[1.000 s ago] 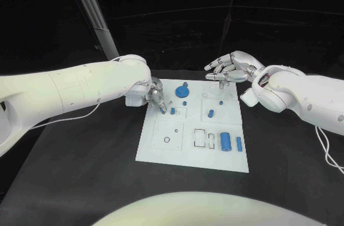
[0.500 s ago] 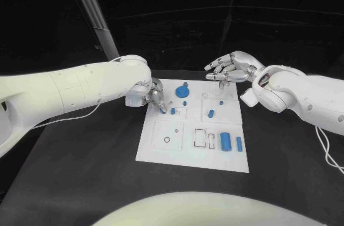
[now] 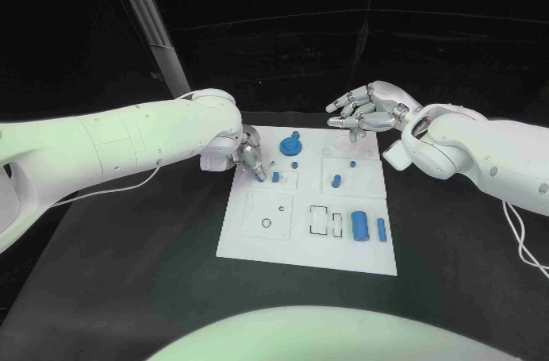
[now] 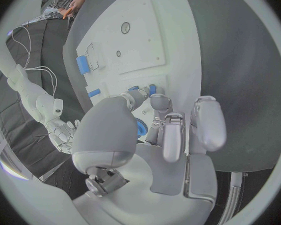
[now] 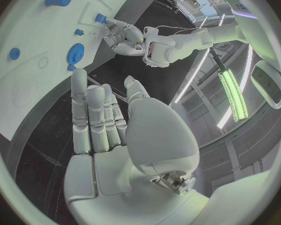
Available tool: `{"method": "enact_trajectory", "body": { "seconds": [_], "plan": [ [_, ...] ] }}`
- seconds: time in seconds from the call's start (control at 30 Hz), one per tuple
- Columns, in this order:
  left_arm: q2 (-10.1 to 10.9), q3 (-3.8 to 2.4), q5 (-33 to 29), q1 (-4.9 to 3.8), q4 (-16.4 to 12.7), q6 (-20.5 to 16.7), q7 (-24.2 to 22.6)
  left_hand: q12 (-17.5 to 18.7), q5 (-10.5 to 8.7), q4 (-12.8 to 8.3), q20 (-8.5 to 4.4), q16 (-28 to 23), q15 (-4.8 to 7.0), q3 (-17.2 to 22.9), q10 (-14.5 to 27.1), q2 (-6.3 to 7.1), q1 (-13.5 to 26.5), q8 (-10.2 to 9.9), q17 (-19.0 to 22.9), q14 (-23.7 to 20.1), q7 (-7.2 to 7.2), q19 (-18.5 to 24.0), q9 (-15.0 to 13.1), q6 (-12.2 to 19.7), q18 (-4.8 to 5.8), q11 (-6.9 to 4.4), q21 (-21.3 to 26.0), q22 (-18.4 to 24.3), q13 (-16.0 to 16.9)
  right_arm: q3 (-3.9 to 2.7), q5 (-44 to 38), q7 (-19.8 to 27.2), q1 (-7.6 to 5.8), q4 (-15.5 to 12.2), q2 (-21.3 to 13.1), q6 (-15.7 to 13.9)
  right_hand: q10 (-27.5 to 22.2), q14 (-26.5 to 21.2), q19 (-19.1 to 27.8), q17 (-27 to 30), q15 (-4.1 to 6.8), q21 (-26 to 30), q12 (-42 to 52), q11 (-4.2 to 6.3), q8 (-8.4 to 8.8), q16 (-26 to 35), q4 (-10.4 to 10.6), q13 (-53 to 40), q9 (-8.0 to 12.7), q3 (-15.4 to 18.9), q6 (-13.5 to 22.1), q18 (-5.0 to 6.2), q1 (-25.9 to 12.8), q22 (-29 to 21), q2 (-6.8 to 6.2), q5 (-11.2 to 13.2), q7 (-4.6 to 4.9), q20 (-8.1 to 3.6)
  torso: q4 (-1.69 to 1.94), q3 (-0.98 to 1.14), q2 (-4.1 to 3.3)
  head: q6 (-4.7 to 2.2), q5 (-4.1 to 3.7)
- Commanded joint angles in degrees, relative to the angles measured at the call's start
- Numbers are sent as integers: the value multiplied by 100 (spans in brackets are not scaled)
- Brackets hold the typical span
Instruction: Assemble the parts on the task board
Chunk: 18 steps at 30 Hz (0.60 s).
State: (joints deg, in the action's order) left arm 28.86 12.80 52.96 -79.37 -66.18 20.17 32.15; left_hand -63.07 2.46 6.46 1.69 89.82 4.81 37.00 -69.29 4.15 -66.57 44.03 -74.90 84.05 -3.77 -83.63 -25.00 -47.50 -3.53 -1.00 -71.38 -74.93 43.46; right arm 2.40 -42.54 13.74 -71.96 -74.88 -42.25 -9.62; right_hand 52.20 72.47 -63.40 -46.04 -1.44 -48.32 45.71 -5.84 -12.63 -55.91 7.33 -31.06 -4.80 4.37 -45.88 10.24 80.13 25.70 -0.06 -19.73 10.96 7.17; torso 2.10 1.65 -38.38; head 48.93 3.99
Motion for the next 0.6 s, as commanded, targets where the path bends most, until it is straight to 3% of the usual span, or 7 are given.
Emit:
{"method": "enact_trajectory", "body": {
  "seconds": [0.03,0.3,0.6],
  "plan": [
    [-11,10,47,16,7,119,97,-25,39,-659,-4,18,-29,626,-50,-45,-36,11,-1510,595,45,-37,-2,-10,-56,-4,-25,-340,5,-3,2,62,-10,-6,4,20,-41,-49,37,7,-7,26,24,-16,-27,-26,37,6,-4,-9,49,27,-17,7,21,-21,-7,16,-4,-1,-2,5,-1],
    [-63,10,28,17,53,224,192,-19,38,-659,-3,18,-30,629,-47,-48,-18,19,-1510,595,43,-32,-8,-12,-60,-1,-9,-331,-7,-3,2,61,-10,-8,4,18,-50,-55,42,13,-8,27,35,-17,-41,-32,37,21,-5,-17,60,28,-5,9,20,-26,-5,17,-2,1,-1,19,-5],
    [-147,11,-31,37,140,272,293,-31,37,-527,-1,18,-27,548,-55,-87,279,30,-1510,595,63,-34,-16,-58,-59,-9,-11,-340,-9,-3,2,58,-10,-12,5,18,-50,-55,42,12,-9,27,35,-17,-43,-33,37,22,-5,-17,61,28,-3,9,20,-26,-5,17,-8,4,-3,25,-8]
  ]
}}
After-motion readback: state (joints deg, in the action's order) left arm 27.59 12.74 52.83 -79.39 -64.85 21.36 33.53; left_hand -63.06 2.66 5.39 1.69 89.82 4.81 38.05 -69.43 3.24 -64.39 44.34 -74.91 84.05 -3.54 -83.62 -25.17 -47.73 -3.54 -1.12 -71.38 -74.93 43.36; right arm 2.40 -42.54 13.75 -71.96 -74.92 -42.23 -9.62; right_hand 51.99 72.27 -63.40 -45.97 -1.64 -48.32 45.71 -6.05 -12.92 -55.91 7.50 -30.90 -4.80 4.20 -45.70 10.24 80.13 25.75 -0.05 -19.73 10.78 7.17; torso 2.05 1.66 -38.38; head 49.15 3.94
